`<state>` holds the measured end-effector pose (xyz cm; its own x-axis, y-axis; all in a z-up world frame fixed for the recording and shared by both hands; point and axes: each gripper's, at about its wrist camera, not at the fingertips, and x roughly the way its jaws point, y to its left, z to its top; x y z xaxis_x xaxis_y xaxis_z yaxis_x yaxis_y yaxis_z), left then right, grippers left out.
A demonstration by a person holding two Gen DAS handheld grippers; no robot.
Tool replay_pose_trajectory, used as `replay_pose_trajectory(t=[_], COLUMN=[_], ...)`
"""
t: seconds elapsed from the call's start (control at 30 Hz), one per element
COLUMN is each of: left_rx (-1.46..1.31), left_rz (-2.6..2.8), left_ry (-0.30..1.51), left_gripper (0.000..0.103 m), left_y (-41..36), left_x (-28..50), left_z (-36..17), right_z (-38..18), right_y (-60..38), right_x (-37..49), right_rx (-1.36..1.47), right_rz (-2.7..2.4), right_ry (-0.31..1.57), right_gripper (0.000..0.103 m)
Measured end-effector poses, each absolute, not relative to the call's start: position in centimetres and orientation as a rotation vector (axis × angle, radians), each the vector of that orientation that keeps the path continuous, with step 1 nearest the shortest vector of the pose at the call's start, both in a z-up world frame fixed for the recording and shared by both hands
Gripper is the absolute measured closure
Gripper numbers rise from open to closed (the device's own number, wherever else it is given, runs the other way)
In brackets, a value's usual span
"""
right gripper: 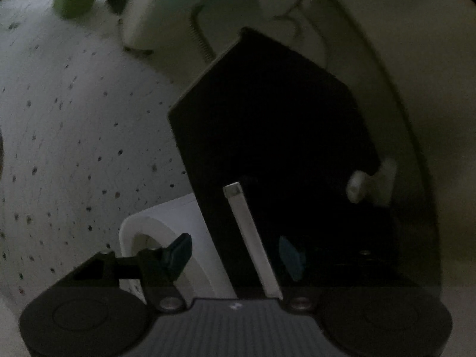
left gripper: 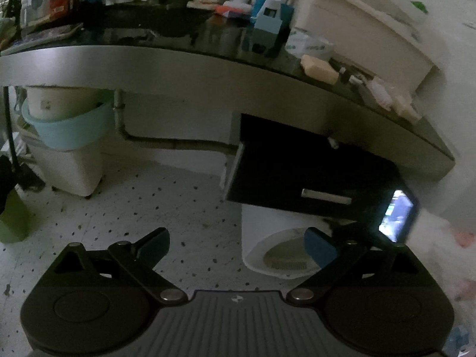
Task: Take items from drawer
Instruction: 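Move the right tool down to the black drawer's handle, then hook the right tool's fingers on the drawer handle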
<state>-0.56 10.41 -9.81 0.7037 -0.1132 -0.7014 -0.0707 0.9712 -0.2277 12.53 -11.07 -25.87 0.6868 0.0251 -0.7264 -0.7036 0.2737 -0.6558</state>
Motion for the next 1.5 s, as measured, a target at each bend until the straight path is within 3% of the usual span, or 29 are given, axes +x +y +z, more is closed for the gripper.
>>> replay_pose_trajectory(t=[0.73,0.8,0.9,1.5], left_rx=[-0.252,-0.238,-0.228,-0.238], left_rz=[-0.001,0.005,0.005,0.005], left_ry=[0.829,0.827,0.815,0.835], left_gripper=[0.005,0.005,0.005,0.005], left_y=[9.5,9.4,9.3,9.1], left_x=[1.4,1.4,1.5,2.2], left_z=[-11.0,-10.9,-10.6,-10.6], right_z=[-32.2,-32.4,-32.8,-32.3], right_y=[-10.6,-10.6,-10.6,-10.3], right_x=[17.1,17.3,17.1,18.1], right_rx=[-1.487,-1.483,-1.485,-1.297], right_rz=[0.670,0.692,0.709,0.671], right_ry=[0.716,0.740,0.750,0.813], right_gripper=[0.047,0.035,0.028,0.024])
